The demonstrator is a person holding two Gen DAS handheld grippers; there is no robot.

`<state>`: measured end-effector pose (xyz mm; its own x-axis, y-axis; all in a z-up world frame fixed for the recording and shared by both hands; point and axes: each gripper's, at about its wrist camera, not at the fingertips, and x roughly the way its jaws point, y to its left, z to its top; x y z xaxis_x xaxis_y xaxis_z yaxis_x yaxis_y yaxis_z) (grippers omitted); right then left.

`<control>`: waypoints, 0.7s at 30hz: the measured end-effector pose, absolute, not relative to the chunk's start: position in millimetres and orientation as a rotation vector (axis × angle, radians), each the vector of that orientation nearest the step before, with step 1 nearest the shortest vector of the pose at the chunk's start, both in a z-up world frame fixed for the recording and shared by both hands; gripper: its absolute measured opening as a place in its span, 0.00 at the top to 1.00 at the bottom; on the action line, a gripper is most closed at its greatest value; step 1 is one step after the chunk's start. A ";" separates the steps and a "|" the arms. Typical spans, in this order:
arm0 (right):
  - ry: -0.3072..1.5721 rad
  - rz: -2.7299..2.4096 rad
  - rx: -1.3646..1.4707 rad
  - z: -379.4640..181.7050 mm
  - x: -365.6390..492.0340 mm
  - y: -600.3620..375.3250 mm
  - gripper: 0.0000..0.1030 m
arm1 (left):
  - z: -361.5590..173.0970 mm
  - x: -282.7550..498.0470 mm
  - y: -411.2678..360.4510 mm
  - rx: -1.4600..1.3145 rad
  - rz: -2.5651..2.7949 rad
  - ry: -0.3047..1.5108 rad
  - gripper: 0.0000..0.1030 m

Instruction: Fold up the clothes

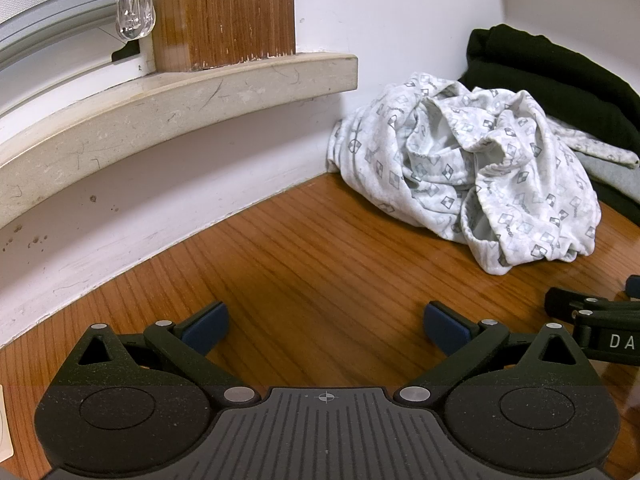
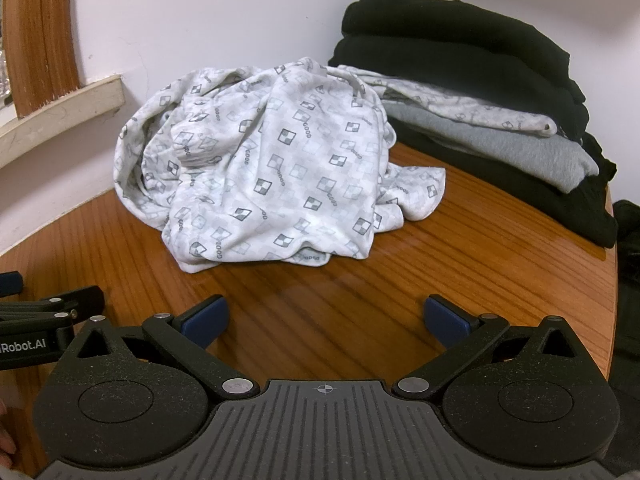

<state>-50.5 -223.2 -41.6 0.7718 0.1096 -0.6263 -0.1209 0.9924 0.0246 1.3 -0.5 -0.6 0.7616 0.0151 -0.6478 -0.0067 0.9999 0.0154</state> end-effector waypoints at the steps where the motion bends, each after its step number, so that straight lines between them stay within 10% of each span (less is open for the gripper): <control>1: 0.678 0.125 -0.017 -41.6 -50.5 -223.2 0.00 | -0.6 1.2 -0.5 0.012 0.012 0.705 0.00; 21: 0.677 0.125 -0.017 -41.6 -50.3 -223.8 0.00 | -0.7 1.2 -0.8 0.012 0.015 0.705 0.00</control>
<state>-50.3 -223.8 -41.6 0.7719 0.1099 -0.6262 -0.1212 0.9923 0.0247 1.2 -0.8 -0.7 0.7616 0.0176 -0.6478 -0.0099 0.9998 0.0156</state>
